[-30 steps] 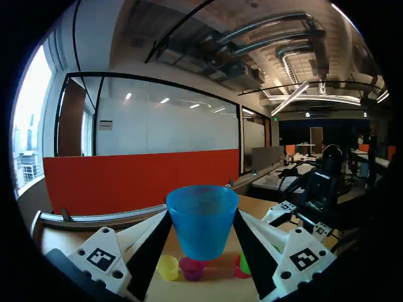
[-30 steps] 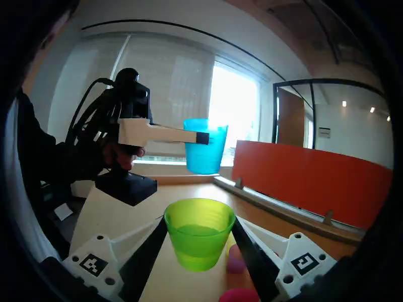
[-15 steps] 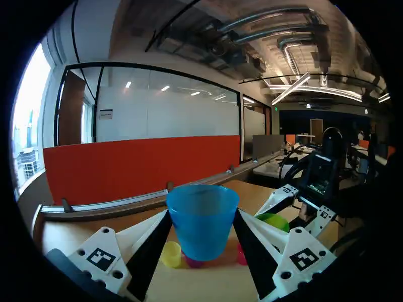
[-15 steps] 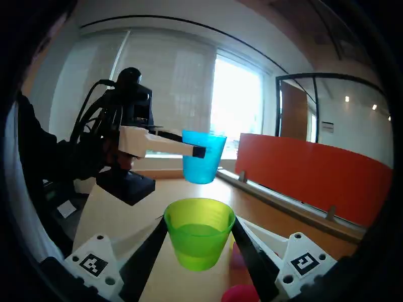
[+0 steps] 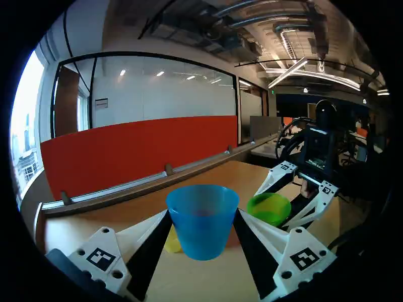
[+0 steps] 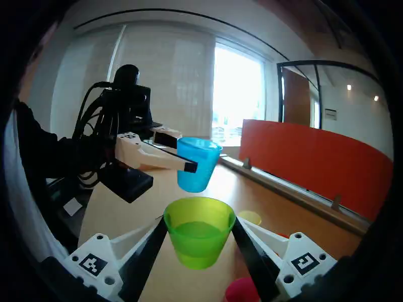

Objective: Pour water

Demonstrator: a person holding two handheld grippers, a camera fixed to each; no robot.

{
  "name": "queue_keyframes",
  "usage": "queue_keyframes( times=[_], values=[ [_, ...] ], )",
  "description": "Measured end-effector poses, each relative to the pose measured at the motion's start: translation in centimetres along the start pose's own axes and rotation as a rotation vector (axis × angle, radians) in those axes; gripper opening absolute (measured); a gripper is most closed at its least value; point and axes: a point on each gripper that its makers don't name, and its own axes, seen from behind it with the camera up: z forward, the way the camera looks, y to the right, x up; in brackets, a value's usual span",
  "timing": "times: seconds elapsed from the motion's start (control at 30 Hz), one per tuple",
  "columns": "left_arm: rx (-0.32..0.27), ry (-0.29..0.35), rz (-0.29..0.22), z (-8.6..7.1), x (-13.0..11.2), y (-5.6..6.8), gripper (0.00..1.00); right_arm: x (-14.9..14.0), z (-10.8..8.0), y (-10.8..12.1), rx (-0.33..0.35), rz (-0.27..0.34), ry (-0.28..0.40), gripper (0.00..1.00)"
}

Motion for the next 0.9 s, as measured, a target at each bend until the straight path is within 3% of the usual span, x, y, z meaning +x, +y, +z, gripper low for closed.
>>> queue_keyframes(
  times=[0.9],
  values=[
    [-0.055, -0.162, 0.083, 1.6, -6.1, 1.3, 0.84, -3.6, -0.3, 0.3, 0.017, 0.017, -0.12, 0.92]
  ],
)
